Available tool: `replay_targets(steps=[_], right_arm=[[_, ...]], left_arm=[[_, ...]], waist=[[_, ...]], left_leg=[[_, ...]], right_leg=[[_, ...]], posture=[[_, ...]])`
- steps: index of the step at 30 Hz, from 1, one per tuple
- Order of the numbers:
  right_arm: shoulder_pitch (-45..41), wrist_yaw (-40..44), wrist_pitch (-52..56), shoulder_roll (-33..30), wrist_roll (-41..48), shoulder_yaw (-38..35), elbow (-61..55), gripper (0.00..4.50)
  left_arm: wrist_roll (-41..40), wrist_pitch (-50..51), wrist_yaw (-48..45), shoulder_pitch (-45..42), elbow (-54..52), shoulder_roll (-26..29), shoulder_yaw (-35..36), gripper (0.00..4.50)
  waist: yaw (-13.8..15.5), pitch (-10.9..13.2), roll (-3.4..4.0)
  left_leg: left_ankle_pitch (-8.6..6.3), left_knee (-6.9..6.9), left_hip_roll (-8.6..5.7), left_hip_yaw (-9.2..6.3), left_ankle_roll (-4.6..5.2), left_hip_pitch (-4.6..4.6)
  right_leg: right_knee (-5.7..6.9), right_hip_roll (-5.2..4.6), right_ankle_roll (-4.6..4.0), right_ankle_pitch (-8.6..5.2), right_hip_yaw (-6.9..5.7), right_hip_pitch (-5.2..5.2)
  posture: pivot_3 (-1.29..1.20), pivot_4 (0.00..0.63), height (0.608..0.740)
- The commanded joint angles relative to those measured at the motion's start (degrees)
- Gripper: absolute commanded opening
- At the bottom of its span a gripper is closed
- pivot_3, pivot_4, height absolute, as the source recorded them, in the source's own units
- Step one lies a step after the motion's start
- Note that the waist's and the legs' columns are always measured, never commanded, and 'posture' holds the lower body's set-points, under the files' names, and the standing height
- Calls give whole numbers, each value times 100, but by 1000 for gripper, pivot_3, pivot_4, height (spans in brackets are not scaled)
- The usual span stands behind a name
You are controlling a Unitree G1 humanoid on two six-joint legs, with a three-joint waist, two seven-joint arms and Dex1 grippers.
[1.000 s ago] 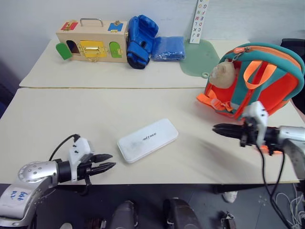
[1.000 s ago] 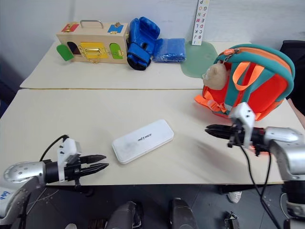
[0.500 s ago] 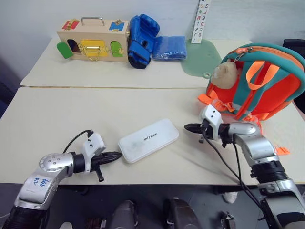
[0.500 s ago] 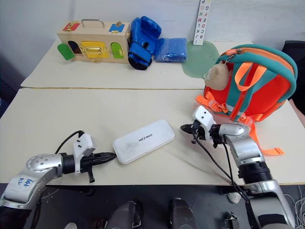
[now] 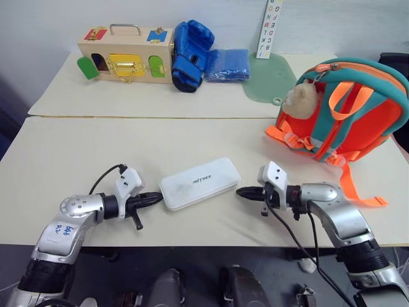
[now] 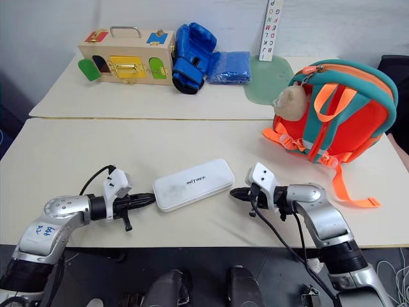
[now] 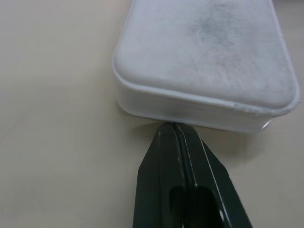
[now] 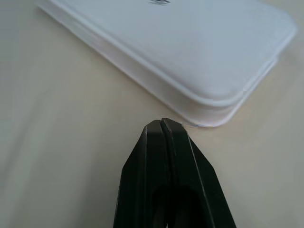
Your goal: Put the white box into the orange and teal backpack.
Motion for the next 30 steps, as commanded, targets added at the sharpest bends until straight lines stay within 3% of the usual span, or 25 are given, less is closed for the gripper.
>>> replay_targets(steps=[1, 12, 23, 30], right_arm=[[-265, -160, -66, -44, -58, -173, 179, 0], [-1137, -461, -722, 480, -483, 56, 1607, 0], [-262, -1, -75, 190, -67, 29, 78, 0], [31, -20, 130, -7, 44, -97, -289, 0]], left_arm=[[39, -94, -60, -96, 62, 55, 58, 12], [87, -180, -237, -150, 209, 203, 119, 12], [190, -312, -289, -447, 573, 168, 40, 12], [371, -506, -693, -888, 1567, 401, 0, 12]], waist=[[-17, 0, 0], [-25, 0, 0], [-6, 0, 0], [-24, 0, -1]], left_leg=[[0, 0, 1, 4, 0, 2], [0, -3, 4, 15, -3, 4], [-1, -2, 4, 14, -2, 5], [0, -2, 4, 14, -2, 6]], right_leg=[[0, -2, 0, 0, -2, 0], [4, -2, 0, 0, -5, -7], [5, -3, 1, 0, -5, -5], [8, -4, 1, 0, -9, -6]], posture=[[0, 150, 740], [0, 150, 740], [0, 150, 740], [0, 150, 740]])
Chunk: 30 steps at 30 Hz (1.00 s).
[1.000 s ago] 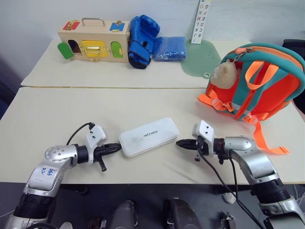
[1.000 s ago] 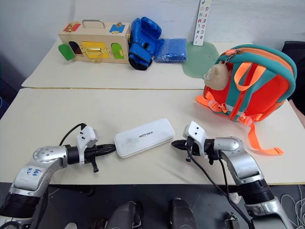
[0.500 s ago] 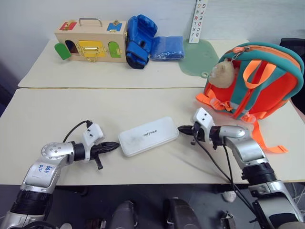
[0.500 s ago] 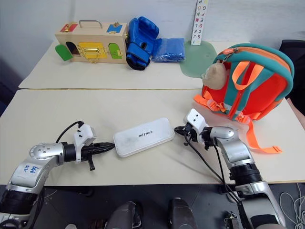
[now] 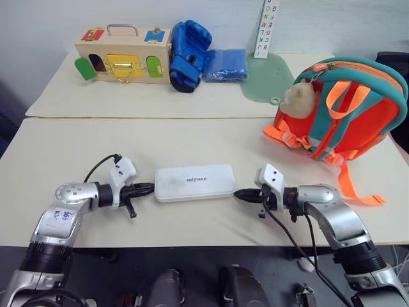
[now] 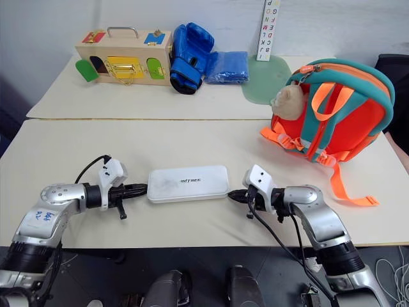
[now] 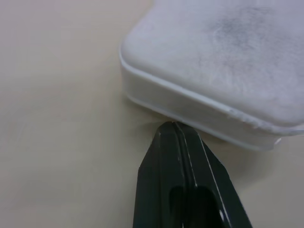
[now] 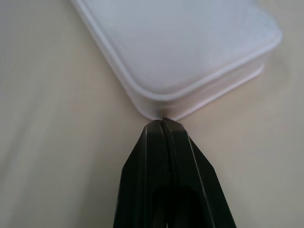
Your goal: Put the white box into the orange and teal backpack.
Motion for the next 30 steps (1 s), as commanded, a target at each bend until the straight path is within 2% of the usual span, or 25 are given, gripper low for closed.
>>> replay_targets(steps=[1, 3, 7, 12, 16, 19, 21, 25, 30], right_arm=[[-59, 14, -74, -165, 54, -162, -76, 0], [-148, 0, -136, -186, 20, -178, 63, 0], [-469, 40, -435, -230, -158, -118, 524, 0], [-788, 114, -736, -187, -306, -53, 1024, 0], [-896, 105, -894, -93, -418, 33, 1189, 0], [-956, 85, -935, -18, -456, 91, 1230, 0], [-990, 63, -954, 21, -471, 105, 1253, 0], [-1021, 45, -1019, 61, -502, 132, 1317, 0], [-1007, 39, -1058, 73, -510, 146, 1318, 0]], left_arm=[[34, -36, -362, -47, 448, 318, 94, 186], [-88, 184, -555, -78, 604, 435, 166, 604], [-619, 1299, -865, -324, 789, 640, 379, 1842], [-1574, 3501, -998, -731, 673, 764, 565, 3344], [-2074, 4894, -758, -1133, 904, 546, 744, 4487], [-2031, 4958, -753, -1052, 640, 535, 436, 4487], [-2160, 5264, -640, -1182, 734, 385, 486, 4487], [-2247, 5712, -346, -1511, 1042, -65, 530, 4487], [-2092, 5646, 63, -2045, 1744, -736, 527, 4487]], waist=[[-19, 0, 0], [-34, 0, 0], [-49, 0, 0], [-29, 2, -4], [-9, 5, -8], [-30, 6, -11], [-24, 6, -11], [12, 7, -14], [39, 6, -16]], left_leg=[[0, -1, 0, 1, 0, 1], [-1, -3, 1, 2, -1, 2], [0, -1, 2, 2, -2, 4], [0, 0, 0, 1, -2, 1], [0, 6, -2, 1, -2, -3], [8, 10, -2, 3, -16, -2], [23, 8, -2, 2, -42, 0], [26, 11, -3, 1, -45, -1], [27, 19, -9, -1, -44, -1]], right_leg=[[0, 0, 0, 0, 0, 0], [0, 0, 0, 0, 0, -1], [2, 1, -1, 0, 0, -1], [3, 1, 0, 0, 0, -2], [4, 1, 0, 0, 0, -3], [8, 1, 0, 0, 2, -2], [8, 1, 0, 0, 2, -3], [11, 2, 0, 0, 1, -2], [13, -1, 4, 2, 0, 3]], posture=[[0, 150, 740], [0, 150, 740], [0, 150, 740], [0, 150, 740], [0, 150, 740], [0, 150, 740], [0, 150, 740], [0, 150, 740], [0, 150, 740]])
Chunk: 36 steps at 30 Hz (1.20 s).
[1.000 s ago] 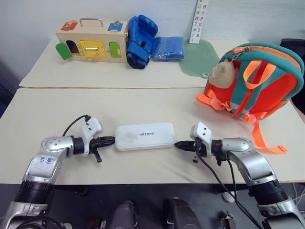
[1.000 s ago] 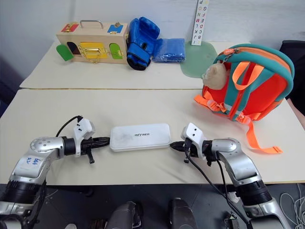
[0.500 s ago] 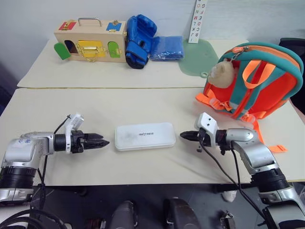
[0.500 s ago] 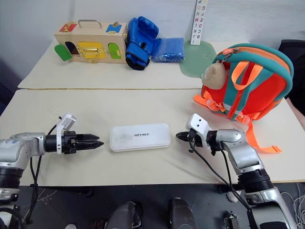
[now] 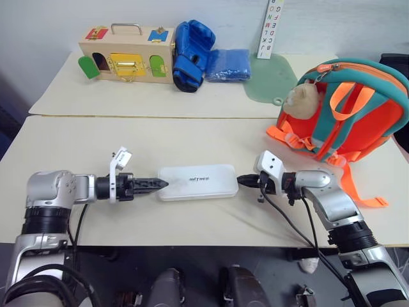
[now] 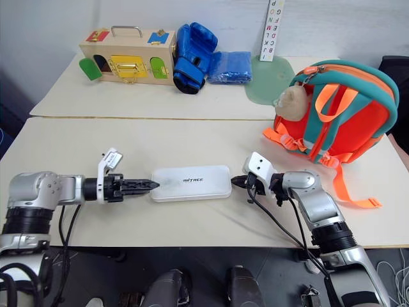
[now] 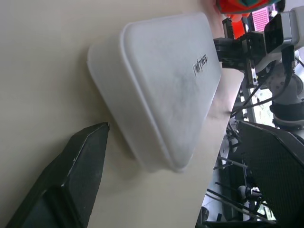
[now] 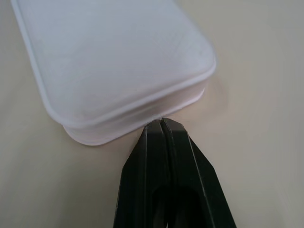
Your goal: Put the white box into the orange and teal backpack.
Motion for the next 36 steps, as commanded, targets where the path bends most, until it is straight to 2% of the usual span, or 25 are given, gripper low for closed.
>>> replay_targets(steps=[1, 4, 9, 13, 20, 21, 24, 27, 28, 30, 32, 34, 36], right_arm=[[-43, -9, -137, 11, -36, -26, -65, 0], [-6, -2, -171, 26, -56, -15, -67, 0], [43, -20, -259, 63, -102, -5, -22, 0], [108, -66, -344, 63, -148, -16, 4, 0], [540, -276, -416, -47, -83, -234, -314, 0], [614, -339, -403, -49, -76, -283, -395, 0], [991, -638, -68, -133, 54, -644, -966, 0], [1513, -731, 691, -330, 659, -1348, -1750, 567], [1668, -727, 929, -395, 880, -1570, -1976, 920], [1980, -940, 1657, -605, 1599, -2885, -2245, 1582], [2076, -1093, 2109, -801, 2072, -3805, -2199, 2232], [2013, -1162, 2270, -979, 2228, -4140, -1992, 2875], [1484, -1416, 2313, -1190, 2227, -4358, -1345, 3622]], left_arm=[[104, -86, 313, -362, 539, -433, -19, 4487], [151, -165, 353, -681, 818, -716, -121, 4487], [206, -272, 183, -961, 1055, -875, -370, 4487], [159, -319, -28, -1112, 1110, -810, -443, 3663], [29, -315, -387, -950, 820, -614, -480, 1540], [1, -307, -404, -901, 756, -607, -456, 1349], [-258, -117, -269, -767, 448, -666, -66, 1344], [-575, 148, 17, -683, 147, -798, 548, 1344], [-662, 237, 121, -656, 39, -850, 730, 1344], [-949, 518, 510, -587, -470, -1025, 1359, 1344], [-1110, 714, 920, -521, -899, -1216, 1851, 1344], [-1193, 736, 1214, -431, -1275, -1353, 2087, 1344], [-1285, 632, 1587, -392, -1633, -1511, 2450, 1344]], waist=[[11, -1, -1], [22, -1, -1], [-9, -1, -2], [-21, 0, -3], [-23, 1, -5], [-23, 1, -5], [-22, 1, -5], [-16, 3, -8], [-5, 4, -10], [14, 6, -13], [13, 7, -14], [9, 6, -16], [-53, 5, -24]], left_leg=[[0, 3, 0, 0, 0, 0], [1, 14, -1, -2, 1, 0], [1, 13, 0, -1, -1, 0], [1, 13, 0, 0, -2, -1], [2, 12, 3, 0, -4, -2], [2, 12, 2, 0, -4, -2], [2, 11, 3, 0, -4, -2], [2, 10, 3, -2, -4, -9], [2, 11, 3, -4, -4, -10], [2, 12, 3, -9, -3, -17], [1, 13, 0, -12, 0, -20], [1, 13, -3, -12, 4, -19], [2, -2, 0, -11, 0, 2]], right_leg=[[1, 0, 1, 0, 0, 1], [4, 0, 4, 2, -3, 4], [6, 2, 5, 3, -3, 2], [5, 3, 5, 3, -3, 1], [4, 5, 4, 2, -2, 0], [4, 4, 4, 2, -2, 1], [3, 4, 4, 2, 0, 1], [2, 3, 4, 2, 1, -4], [2, 3, 4, 2, 1, -4], [0, 2, 5, 3, -3, -4], [-2, -2, 8, 4, -4, -2], [-7, -4, 11, 6, -4, 2], [-13, 0, 11, 6, -5, 14]], posture=[[0, 150, 740], [0, 150, 740], [0, 150, 740], [0, 150, 740], [0, 150, 740], [0, 150, 740], [0, 150, 740], [0, 150, 740], [0, 150, 740], [0, 150, 740], [0, 150, 740], [0, 150, 740], [0, 150, 740]])
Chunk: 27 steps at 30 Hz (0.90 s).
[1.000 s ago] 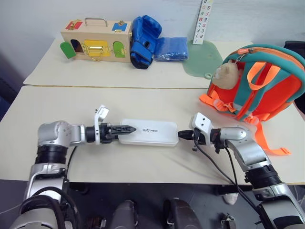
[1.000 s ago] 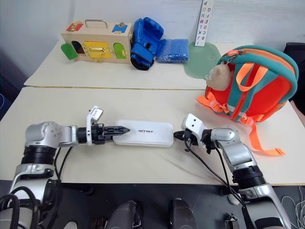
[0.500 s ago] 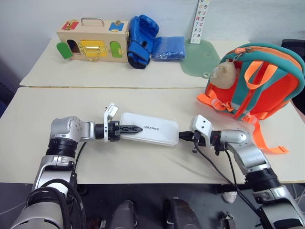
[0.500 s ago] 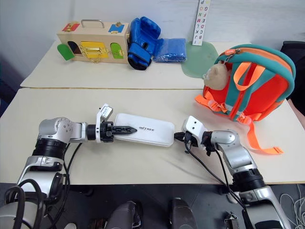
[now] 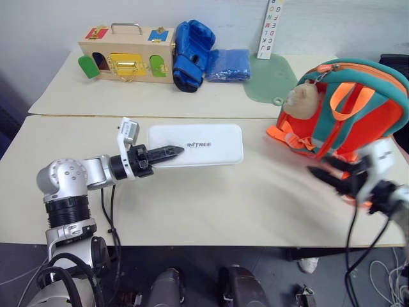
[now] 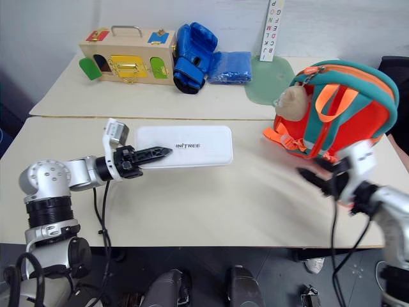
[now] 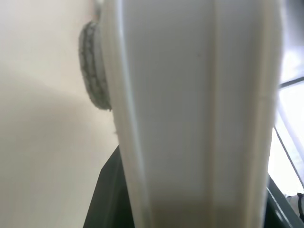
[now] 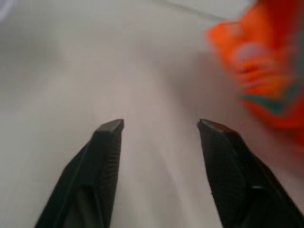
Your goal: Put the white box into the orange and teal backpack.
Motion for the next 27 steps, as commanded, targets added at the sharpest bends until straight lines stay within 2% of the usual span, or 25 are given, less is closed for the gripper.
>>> replay_targets(steps=[1, 3, 7, 15, 18, 23, 27], right_arm=[[-750, -395, 154, -215, 197, -337, 764, 3997], [-1392, -620, 13, -184, 61, -148, 1405, 4449], [-2167, -717, -240, 54, -93, 317, 2189, 4449], [-3219, -684, -813, 629, -207, 866, 3222, 4449], [-3289, -485, -1070, 694, -202, 933, 3290, 3910], [-3091, 326, -912, 545, 153, 1030, 2817, 2123], [-2859, 956, -279, 261, 700, 1051, 2072, 762]], left_arm=[[-324, -114, 587, 16, -672, -270, 609, 1344], [-387, -143, 852, -37, -763, -334, 861, 1344], [-538, -122, 1080, -88, -833, -273, 998, 1344], [-428, -624, 921, -163, -815, 241, 519, 1344], [-215, -1199, 820, -145, -780, 443, 242, 1344], [44, -2051, 628, -404, -434, 698, -84, 1344], [154, -2502, 427, -716, -60, 824, -282, 1344]], waist=[[-48, 3, -7], [-73, 4, -8], [-60, 5, -10], [-16, 6, -11], [-15, 6, -11], [-8, 6, -11], [-2, 6, -11]], left_leg=[[2, -6, 2, 7, -2, 7], [8, -9, 2, 16, -8, 8], [18, -24, 11, 18, -27, 7], [17, -13, 9, 24, -25, -7], [17, -14, 11, 24, -26, -5], [17, -19, 11, 25, -26, -6], [17, -20, 10, 24, -25, -14]], right_leg=[[-1, 3, 0, 0, 5, 1], [5, 5, 0, 0, 8, -8], [7, 23, -6, -3, 12, -20], [-1, 20, -5, -3, 15, -25], [0, 21, -5, -3, 15, -25], [-2, 21, -5, -3, 14, -26], [-3, 20, -5, -3, 13, -31]], posture=[[0, 150, 740], [0, 150, 740], [0, 150, 740], [0, 150, 740], [0, 150, 740], [0, 150, 740], [0, 150, 740]])
